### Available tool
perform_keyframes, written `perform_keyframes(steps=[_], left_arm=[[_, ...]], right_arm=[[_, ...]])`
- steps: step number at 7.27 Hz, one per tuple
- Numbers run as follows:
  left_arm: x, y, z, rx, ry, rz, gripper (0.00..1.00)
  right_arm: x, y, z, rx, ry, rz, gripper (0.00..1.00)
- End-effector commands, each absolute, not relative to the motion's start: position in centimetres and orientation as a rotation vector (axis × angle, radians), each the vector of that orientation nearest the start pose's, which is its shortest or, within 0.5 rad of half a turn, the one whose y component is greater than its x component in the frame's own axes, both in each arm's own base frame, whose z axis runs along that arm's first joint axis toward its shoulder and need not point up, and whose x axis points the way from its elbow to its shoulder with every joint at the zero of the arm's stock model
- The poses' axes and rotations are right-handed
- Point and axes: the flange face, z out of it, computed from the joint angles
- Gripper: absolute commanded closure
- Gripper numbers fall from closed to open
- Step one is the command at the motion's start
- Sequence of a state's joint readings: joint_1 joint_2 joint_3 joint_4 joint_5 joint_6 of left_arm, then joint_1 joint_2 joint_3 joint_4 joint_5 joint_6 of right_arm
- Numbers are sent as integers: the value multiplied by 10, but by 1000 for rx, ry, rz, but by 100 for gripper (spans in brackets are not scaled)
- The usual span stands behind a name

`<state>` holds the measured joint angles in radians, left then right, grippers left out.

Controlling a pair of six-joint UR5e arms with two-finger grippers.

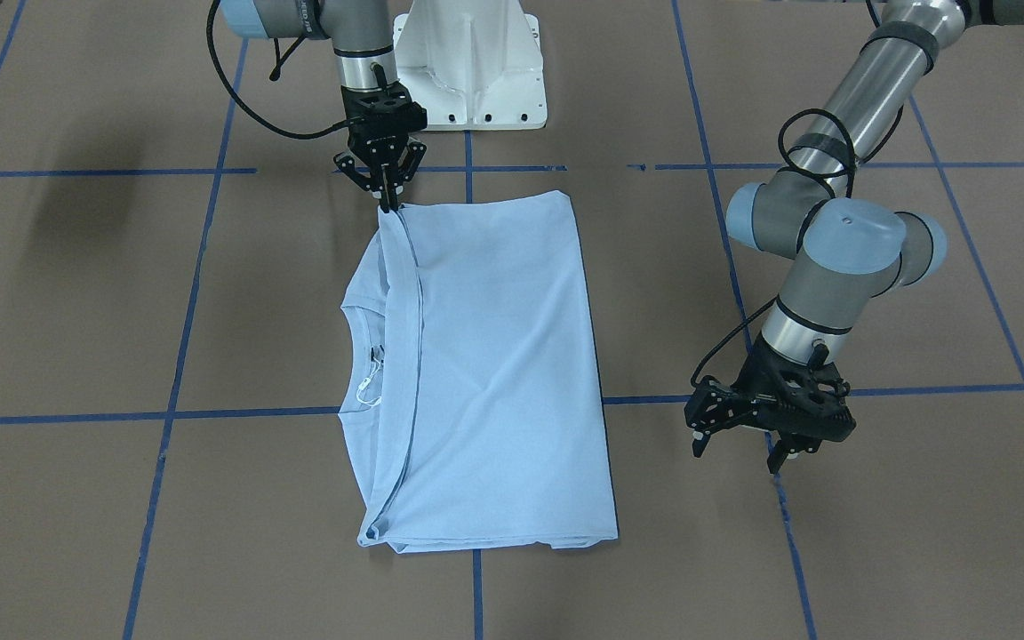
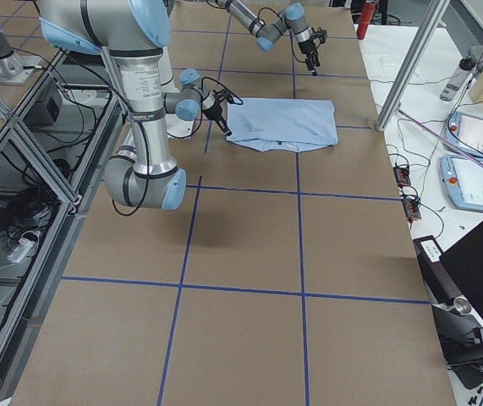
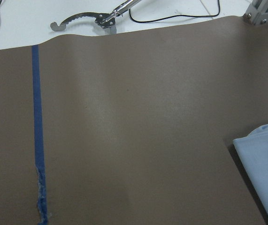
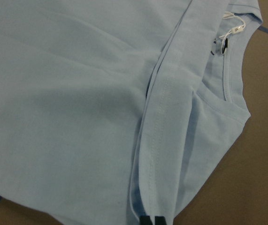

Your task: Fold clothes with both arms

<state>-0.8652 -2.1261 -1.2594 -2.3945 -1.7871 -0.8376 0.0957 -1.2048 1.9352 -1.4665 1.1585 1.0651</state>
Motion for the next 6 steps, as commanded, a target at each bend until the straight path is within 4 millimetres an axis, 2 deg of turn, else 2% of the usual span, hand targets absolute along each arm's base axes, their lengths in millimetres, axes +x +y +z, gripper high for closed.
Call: perform_keyframes(steps=[1,3,5,6], left_arm=[[393,-634,388,626,881,-3,0],[399,-631,388,622,884,5,0],[399,-631,389,620,883,5,0],[399,-631,388,622,883,6,0]], right_arm=[[-559,-229,282,626,-672,-195,100],[-544,-234,270,631,-701,-174,100],[-503,-228,319,571,-666,-92,100],[-496,-221,338,520,-672,6,100]])
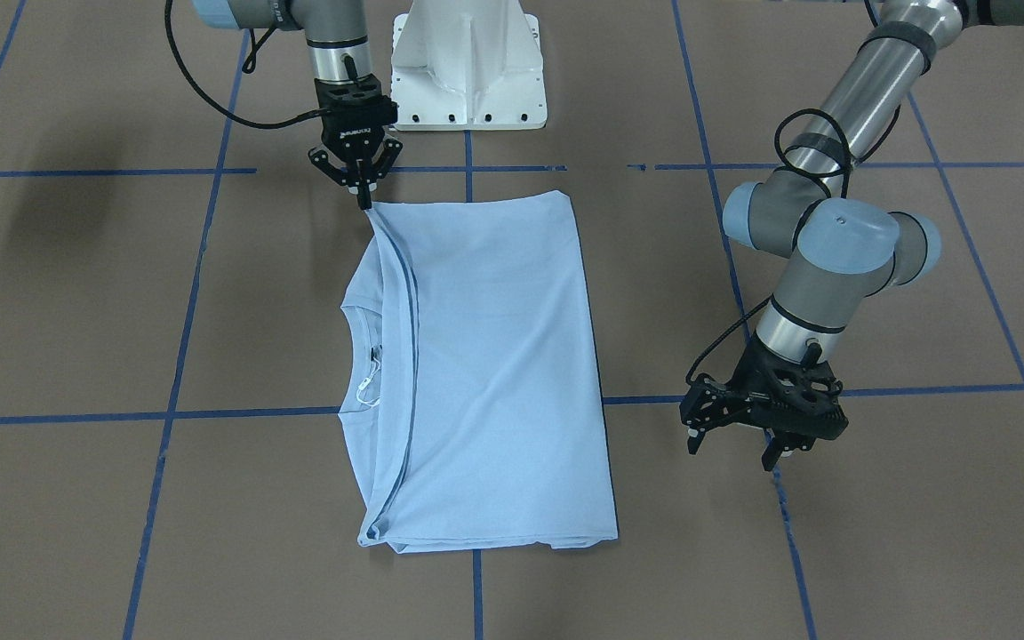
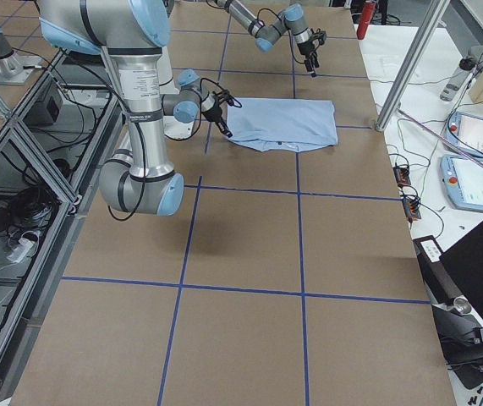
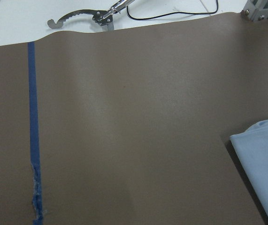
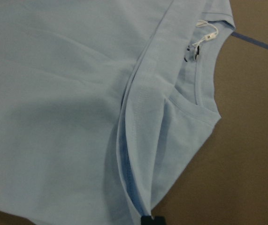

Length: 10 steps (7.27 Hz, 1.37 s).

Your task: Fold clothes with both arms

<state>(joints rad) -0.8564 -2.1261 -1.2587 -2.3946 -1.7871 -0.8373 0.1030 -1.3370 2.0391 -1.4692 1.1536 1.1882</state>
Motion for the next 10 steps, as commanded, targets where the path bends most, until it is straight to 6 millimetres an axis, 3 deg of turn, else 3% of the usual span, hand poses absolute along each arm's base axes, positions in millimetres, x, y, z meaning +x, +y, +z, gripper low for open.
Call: perform_keyframes(steps=[1,2,3,5,6,7,8,10], left_arm=[[399,-631,389,621,882,6,0],[399,-631,389,621,882,6,0],[400,-630,389,620,883,7,0],[404,-628,388,616,888,8,0],[404,-628,388,615,888,6,0],[405,-627,388,615,888,8,0],[405,-627,388,614,889,6,0],[410,-624,387,606,898,3,0]], right_arm=[[-500,-210,339,483,-698,76,100],[-503,-203,339,464,-713,115,100],[-509,-193,343,451,-717,125,1],[-505,-201,324,456,-755,127,0],[-495,-217,313,492,-755,91,0],[-493,-247,292,486,-772,72,0],[-495,-281,286,455,-762,32,0],[-516,-317,310,472,-658,-123,0]])
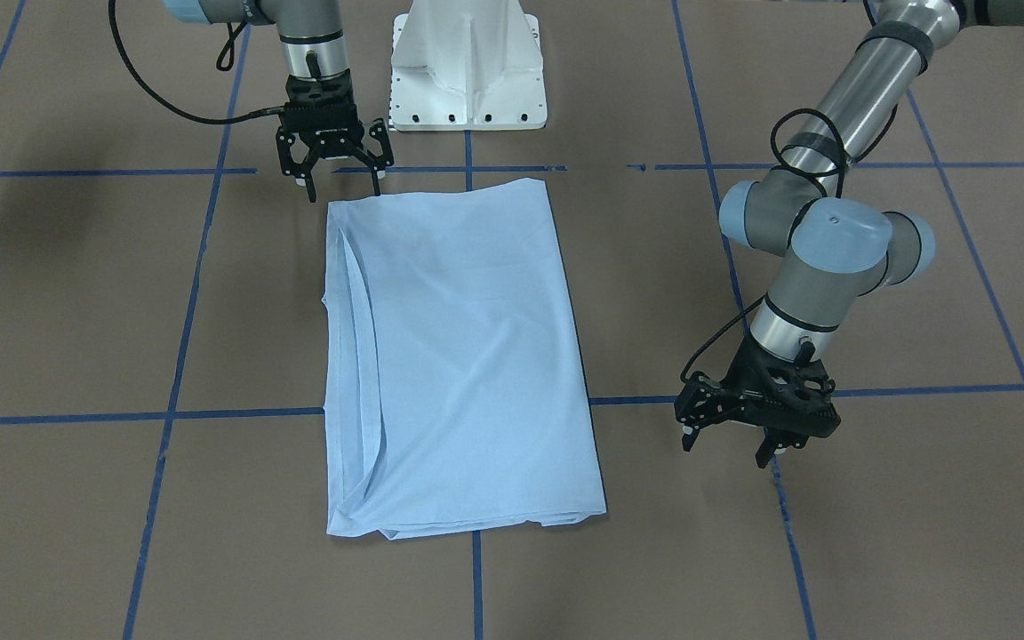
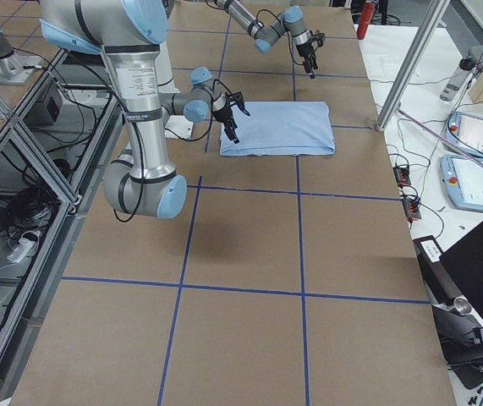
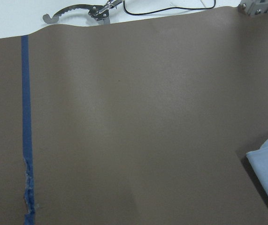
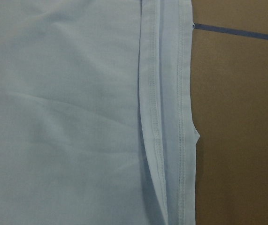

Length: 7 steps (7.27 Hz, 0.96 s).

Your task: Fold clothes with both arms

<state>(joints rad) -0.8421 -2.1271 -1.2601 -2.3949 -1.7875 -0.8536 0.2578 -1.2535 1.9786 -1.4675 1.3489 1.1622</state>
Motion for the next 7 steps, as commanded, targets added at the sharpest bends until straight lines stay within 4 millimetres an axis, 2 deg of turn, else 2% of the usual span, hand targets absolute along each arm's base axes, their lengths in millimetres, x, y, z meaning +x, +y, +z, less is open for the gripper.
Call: perform_keyframes(steps=[1,4,7], left_arm=[[411,-623,388,603,896,4,0],[414,-621,388,603,899,9,0],[415,-621,389,601,898,11,0]], right_arm=[[-519,-324,325,440,-634,-154,0],[-523,-326,334,418,-620,-159,0],[-514,-338,341,397,-555,-154,0]])
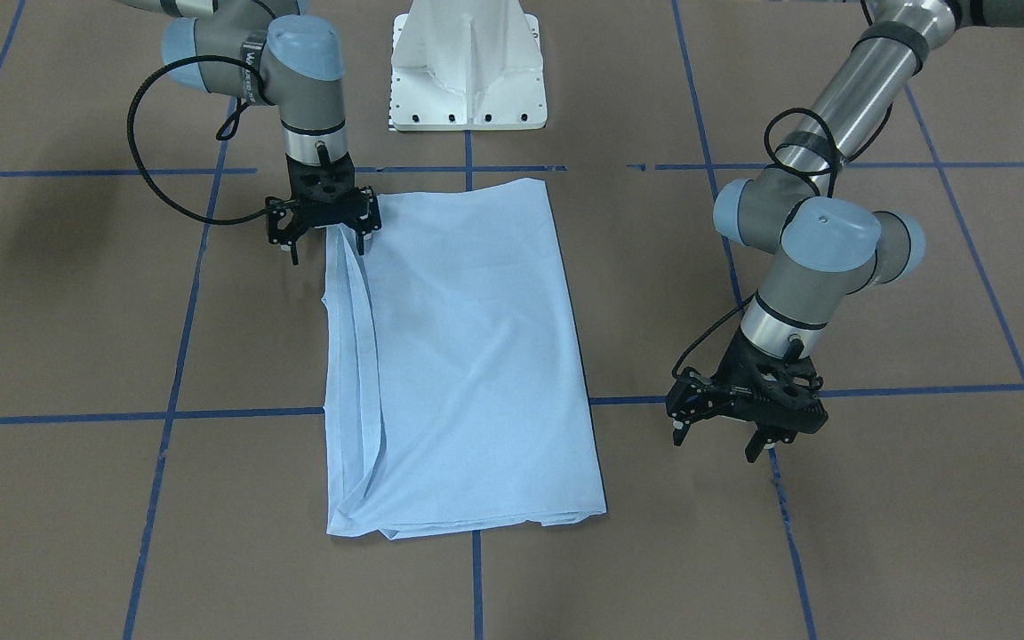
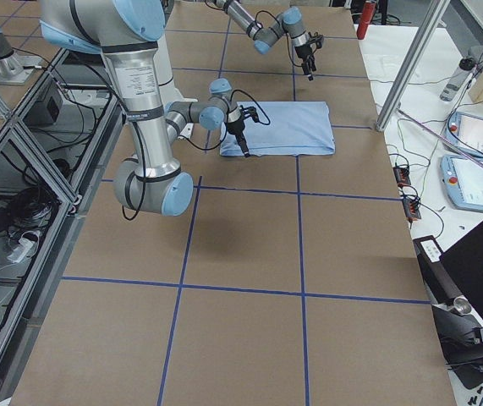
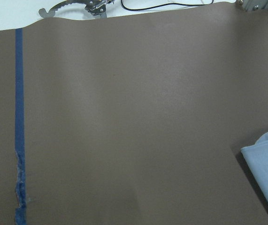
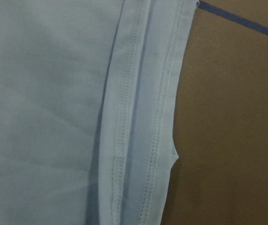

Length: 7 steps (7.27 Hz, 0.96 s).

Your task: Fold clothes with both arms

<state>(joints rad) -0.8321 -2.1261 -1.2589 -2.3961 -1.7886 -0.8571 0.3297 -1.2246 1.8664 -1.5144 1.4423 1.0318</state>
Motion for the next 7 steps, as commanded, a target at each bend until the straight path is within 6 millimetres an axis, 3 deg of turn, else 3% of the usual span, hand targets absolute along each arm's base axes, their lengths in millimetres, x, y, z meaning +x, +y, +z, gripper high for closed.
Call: perform_keyframes(steps=[1,5,6,7], left_arm=[[416,-620,389,601,898,13,0],[417,-619,388,600,900,16,0],[417,-619,388,600,900,16,0],[417,-619,388,600,901,14,0]], right_arm=[[-509,-345,345,403,-540,-164,0],[-489,-361,363,365,-482,-146,0],[-487,-368,354,371,-506,-120,0],[-487,-380,327,383,-547,-98,0]])
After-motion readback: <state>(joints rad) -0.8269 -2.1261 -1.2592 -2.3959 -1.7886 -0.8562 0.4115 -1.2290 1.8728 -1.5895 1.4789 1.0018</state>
